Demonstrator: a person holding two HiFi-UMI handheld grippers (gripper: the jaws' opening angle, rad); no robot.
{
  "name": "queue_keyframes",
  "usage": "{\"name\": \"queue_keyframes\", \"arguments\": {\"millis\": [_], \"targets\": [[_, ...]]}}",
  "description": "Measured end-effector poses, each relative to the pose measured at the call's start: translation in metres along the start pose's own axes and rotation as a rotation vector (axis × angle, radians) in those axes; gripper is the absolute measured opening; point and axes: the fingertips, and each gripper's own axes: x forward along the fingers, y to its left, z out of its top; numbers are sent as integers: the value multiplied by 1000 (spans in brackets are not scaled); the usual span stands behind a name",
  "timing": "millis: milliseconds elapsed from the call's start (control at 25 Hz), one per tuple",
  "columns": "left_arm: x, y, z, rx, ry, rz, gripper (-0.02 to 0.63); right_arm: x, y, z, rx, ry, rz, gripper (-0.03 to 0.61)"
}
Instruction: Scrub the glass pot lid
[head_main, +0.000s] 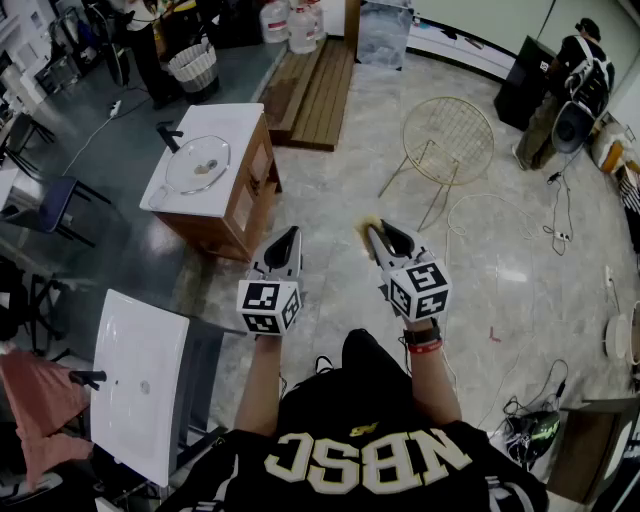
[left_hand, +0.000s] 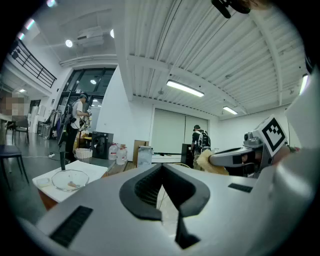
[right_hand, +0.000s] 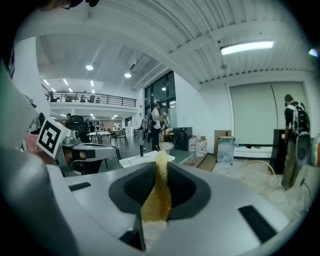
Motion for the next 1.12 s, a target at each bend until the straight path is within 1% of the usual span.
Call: {"name": "queue_keyframes", "arguments": {"millis": [200, 440, 560, 720, 840, 960, 1040, 1120], "targets": [[22, 9, -6, -7, 3, 26, 13, 27, -14, -2, 3, 1, 28, 78], [85, 31, -18, -13, 42, 55, 14, 85, -47, -9, 34, 29, 90, 80], [132, 39, -14, 8, 46, 60, 14, 122, -73, 5, 26, 12, 130, 80], [194, 55, -3, 11, 43, 85, 13, 167, -117, 30, 19, -9, 168, 80], [224, 67, 2, 10, 43, 124, 12, 192, -146, 41, 27, -14, 196, 80], [238, 82, -5, -16, 64, 186, 12, 214, -163, 39, 50, 1, 231, 80], [242, 95, -12, -45, 82, 228, 12, 231, -166, 33, 76, 26, 262, 80], [242, 110, -18, -66, 95, 272, 14, 251, -159, 25, 89, 60, 312, 80]]}}
